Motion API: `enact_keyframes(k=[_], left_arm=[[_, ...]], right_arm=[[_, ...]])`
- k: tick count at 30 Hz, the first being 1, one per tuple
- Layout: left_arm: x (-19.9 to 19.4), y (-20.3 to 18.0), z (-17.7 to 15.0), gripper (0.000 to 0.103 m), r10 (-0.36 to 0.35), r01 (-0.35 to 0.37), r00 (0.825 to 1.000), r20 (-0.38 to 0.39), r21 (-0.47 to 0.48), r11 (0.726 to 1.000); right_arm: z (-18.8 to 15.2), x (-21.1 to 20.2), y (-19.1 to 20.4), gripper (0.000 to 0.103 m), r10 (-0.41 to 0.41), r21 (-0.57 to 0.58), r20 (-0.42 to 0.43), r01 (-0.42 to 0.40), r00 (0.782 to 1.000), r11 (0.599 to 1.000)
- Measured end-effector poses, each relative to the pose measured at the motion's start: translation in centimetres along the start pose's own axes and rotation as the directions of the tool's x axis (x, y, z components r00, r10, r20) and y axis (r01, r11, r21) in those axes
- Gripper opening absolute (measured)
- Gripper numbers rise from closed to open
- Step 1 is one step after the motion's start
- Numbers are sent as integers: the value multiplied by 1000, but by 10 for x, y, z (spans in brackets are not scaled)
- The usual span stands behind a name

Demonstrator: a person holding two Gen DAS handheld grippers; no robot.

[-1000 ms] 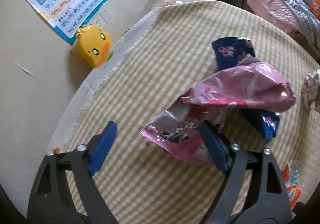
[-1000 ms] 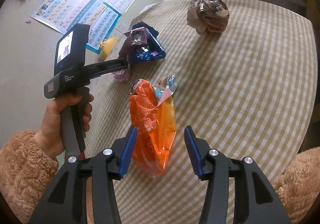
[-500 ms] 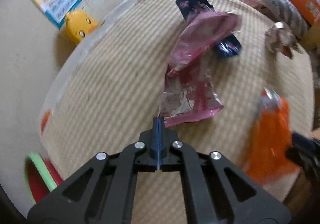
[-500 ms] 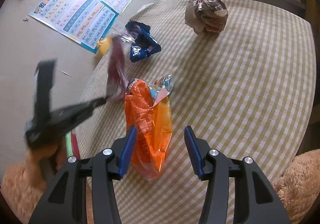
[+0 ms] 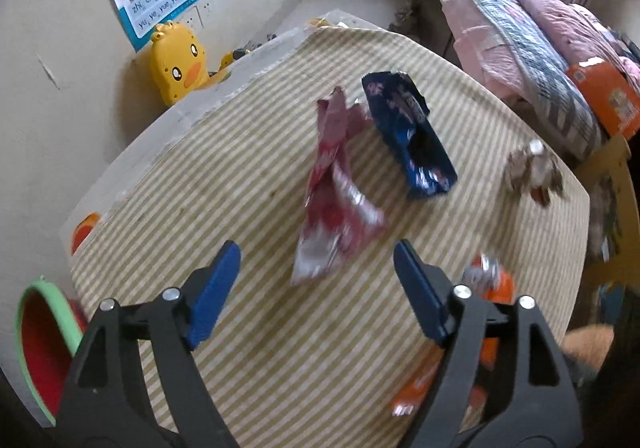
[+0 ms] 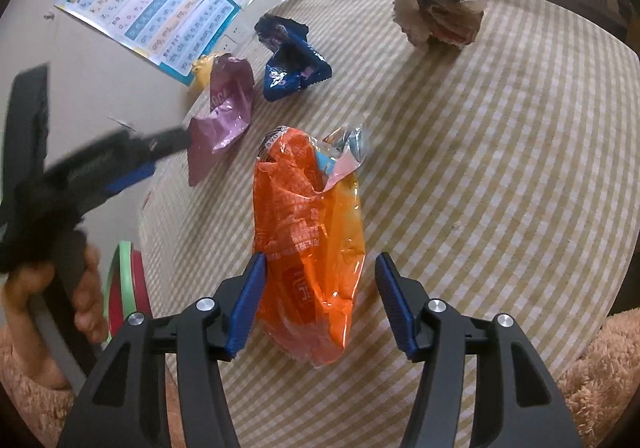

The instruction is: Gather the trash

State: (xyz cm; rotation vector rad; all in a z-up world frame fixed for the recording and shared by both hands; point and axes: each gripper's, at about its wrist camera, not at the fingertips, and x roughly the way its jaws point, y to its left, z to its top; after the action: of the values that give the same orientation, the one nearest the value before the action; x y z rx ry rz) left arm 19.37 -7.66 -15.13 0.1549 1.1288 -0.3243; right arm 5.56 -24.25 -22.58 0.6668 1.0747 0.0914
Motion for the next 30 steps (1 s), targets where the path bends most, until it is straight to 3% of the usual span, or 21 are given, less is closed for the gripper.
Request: enact_keyframes(k=[6,11,13,15,16,20,23,30], left_arm=[[48,-12,26,76,20,-24,996,-90,-47,999],[72,-7,26,72,60,-69,988,-143,-64,996],[69,-4,23,65,51,-63,990,-128,-88,994],[65,-3,22,39,73,-80,991,-113,-61,995],[61,-4,21,36,90,-94,991,-99,-32,995],[40,-12,10,34,146,-146,989,2,52,988],[15,-14,-10,32,133,-136,990,52,68,988],[-44,-1,-71,32,74,-72,993,87,-27,997]], right_arm=[[-1,-2,-4,55,17,9,2,-17,1000,1000],[0,-4,-9,55,25,10,4,-25,1000,1000],[0,-4,-8,55,30,4,8,-30,1000,1000],[3,-5,-6,55,37,-4,24,-37,999,999],[2,-6,-4,55,40,-8,29,-40,999,999],[1,-4,-1,55,38,-26,34,-37,999,999],[2,-2,-2,55,26,-14,33,-25,999,1000],[1,-6,-4,55,14,-3,51,-14,999,1000]])
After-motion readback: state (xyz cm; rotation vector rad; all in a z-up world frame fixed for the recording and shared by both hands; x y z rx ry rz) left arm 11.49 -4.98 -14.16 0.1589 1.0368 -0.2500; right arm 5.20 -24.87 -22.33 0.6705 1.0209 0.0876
